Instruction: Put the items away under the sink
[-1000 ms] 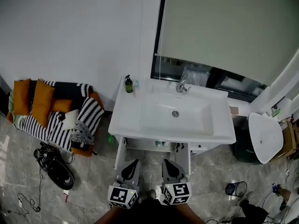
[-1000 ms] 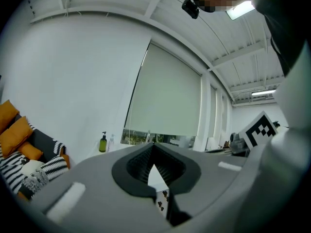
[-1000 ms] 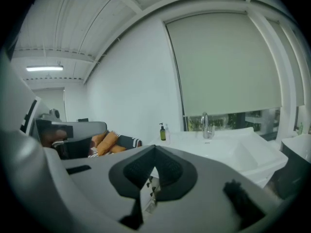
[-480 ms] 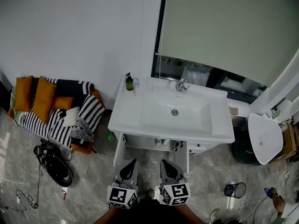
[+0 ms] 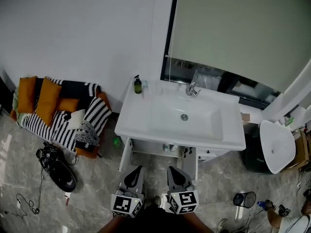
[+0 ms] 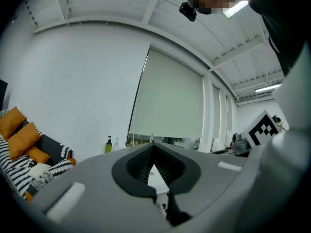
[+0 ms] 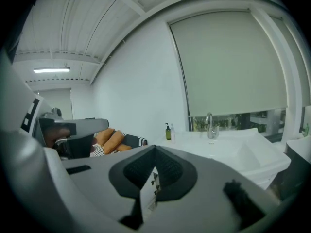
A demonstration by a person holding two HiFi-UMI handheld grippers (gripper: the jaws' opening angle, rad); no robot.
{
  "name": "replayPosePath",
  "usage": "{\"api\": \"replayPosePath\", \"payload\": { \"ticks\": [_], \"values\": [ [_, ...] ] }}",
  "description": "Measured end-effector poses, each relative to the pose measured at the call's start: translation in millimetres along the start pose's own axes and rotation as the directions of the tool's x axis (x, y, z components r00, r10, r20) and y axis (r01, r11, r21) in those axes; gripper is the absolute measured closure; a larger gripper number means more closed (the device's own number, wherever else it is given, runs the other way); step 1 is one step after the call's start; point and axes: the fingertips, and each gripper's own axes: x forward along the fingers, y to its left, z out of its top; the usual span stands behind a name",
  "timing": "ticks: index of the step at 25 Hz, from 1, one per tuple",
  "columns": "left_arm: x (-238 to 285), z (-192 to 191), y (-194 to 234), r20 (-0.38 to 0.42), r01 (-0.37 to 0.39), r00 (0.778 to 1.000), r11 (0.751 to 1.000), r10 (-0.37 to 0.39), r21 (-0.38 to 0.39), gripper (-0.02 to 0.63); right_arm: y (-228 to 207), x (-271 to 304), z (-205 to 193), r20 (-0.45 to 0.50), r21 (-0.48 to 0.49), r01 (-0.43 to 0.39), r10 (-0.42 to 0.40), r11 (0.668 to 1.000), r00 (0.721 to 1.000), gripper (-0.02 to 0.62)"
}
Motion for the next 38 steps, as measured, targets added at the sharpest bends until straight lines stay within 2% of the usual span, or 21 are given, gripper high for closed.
{"api": "replayPosePath", "payload": {
  "ticks": [8,19,25,32,38],
  "values": [
    [19.1,12.0,34.3,0.013,0.01,1.0,1.0,-0.01,-0.001,0.6,10.8,29.8,13.0,0.005,-0.004,-0.001,0.001,1.0,1.0,0.58],
    [54.3,28.2,97.0,0.054,0.062,0.997,0.998,-0.061,-0.015,0.598,26.5,99.5,38.9,0.031,-0.04,0.028,-0.026,0.999,0.999,0.58],
    [68.5,34.8,114.2,0.057,0.089,0.995,0.996,-0.087,-0.024,0.598,23.4,132.0,51.1,0.045,-0.041,0.044,-0.042,0.998,0.998,0.58],
    [83.4,30.3,140.7,0.038,0.067,0.997,0.997,-0.066,-0.04,0.598,17.5,177.4,53.9,0.035,-0.033,0.026,-0.025,0.999,0.999,0.58],
    [118.0,33.2,168.3,0.042,0.029,0.999,0.999,-0.028,-0.023,0.598,2.1,226.2,65.7,0.036,-0.031,-0.002,0.003,1.0,0.999,0.58]
  ]
}}
